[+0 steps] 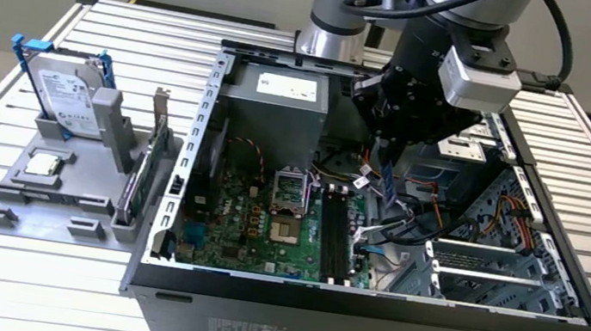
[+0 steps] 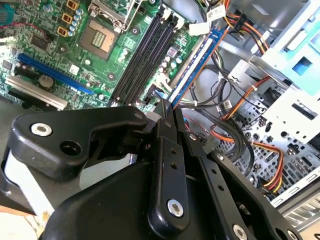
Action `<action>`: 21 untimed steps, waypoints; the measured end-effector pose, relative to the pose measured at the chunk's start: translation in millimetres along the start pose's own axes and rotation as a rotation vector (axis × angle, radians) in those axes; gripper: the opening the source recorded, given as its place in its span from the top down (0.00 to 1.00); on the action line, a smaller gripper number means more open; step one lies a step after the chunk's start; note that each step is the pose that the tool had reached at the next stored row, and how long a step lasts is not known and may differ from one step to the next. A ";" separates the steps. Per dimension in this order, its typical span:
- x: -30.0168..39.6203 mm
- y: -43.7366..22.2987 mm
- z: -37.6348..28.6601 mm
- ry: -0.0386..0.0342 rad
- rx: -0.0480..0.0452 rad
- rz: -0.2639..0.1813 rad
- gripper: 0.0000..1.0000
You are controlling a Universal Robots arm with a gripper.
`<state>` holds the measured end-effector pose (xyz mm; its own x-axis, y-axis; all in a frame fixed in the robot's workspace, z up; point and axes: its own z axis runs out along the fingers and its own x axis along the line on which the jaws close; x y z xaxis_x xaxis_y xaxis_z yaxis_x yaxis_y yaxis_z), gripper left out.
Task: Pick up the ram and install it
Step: 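Insert the ram into the slot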
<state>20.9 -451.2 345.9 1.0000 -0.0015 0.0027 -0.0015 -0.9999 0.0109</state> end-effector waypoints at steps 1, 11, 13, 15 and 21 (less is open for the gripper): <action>0.0 0.0 0.5 -0.0002 0.0000 0.000 1.00; -0.1 0.0 5.0 0.0000 -0.0001 0.000 1.00; 0.0 -0.1 6.0 0.0000 0.0000 0.000 1.00; 0.0 -0.1 6.8 0.0000 0.0000 0.000 1.00; -0.1 -0.1 9.6 0.0000 -0.0001 0.000 1.00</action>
<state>20.8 -451.2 336.3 1.0000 -0.0017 0.0027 -0.0017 -0.9999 0.0110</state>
